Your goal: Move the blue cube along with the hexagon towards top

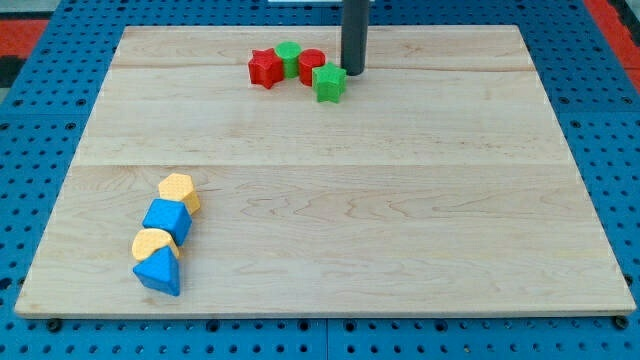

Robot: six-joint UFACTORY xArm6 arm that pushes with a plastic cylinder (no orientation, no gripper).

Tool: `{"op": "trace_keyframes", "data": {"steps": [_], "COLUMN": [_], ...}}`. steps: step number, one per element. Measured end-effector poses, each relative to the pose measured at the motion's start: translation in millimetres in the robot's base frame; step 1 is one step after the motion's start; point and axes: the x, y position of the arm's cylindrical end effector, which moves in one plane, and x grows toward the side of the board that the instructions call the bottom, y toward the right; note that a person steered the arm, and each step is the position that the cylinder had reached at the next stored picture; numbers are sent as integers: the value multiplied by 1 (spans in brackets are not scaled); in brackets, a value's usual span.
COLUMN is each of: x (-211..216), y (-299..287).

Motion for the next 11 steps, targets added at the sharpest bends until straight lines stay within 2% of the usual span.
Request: {"op": "trace_keyframes", "data": {"steps": [4,5,6,8,9,10,11], "x": [9,35,102,268,335,335,335], "y": [17,19,20,9,-29,-63,-135]}}
